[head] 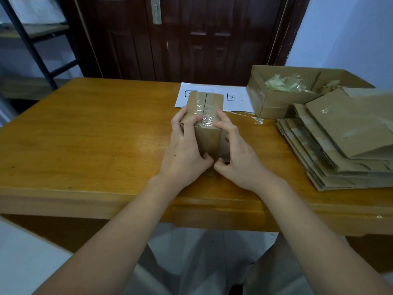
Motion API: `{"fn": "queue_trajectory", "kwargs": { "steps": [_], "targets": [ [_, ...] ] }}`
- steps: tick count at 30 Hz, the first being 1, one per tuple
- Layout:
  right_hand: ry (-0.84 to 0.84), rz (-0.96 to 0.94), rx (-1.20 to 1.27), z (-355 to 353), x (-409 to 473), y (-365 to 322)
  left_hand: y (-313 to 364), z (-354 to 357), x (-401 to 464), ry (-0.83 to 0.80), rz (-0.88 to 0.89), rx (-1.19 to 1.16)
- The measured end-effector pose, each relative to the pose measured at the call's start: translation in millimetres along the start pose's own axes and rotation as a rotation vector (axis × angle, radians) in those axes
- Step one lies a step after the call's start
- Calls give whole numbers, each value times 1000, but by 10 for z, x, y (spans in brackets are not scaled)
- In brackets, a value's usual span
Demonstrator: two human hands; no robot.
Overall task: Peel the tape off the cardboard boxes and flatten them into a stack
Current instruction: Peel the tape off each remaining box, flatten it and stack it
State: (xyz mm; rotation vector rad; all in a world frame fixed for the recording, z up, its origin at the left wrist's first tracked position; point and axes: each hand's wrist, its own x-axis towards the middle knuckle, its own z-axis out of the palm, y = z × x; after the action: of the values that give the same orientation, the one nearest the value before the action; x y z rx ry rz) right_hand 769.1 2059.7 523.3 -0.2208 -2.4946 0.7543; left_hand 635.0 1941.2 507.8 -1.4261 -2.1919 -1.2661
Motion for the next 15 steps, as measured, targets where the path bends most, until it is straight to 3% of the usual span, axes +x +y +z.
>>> {"fn": "queue_trajectory", "kwargs": {
  "steps": [6, 15],
  "targets": [
    [72, -20, -146, -38, 17, -15, -45, -73, 3, -57, 35, 46],
    [82, -244, -442, 12, 30, -37, -54, -117, -2, -66, 47, 42]
  ]
}}
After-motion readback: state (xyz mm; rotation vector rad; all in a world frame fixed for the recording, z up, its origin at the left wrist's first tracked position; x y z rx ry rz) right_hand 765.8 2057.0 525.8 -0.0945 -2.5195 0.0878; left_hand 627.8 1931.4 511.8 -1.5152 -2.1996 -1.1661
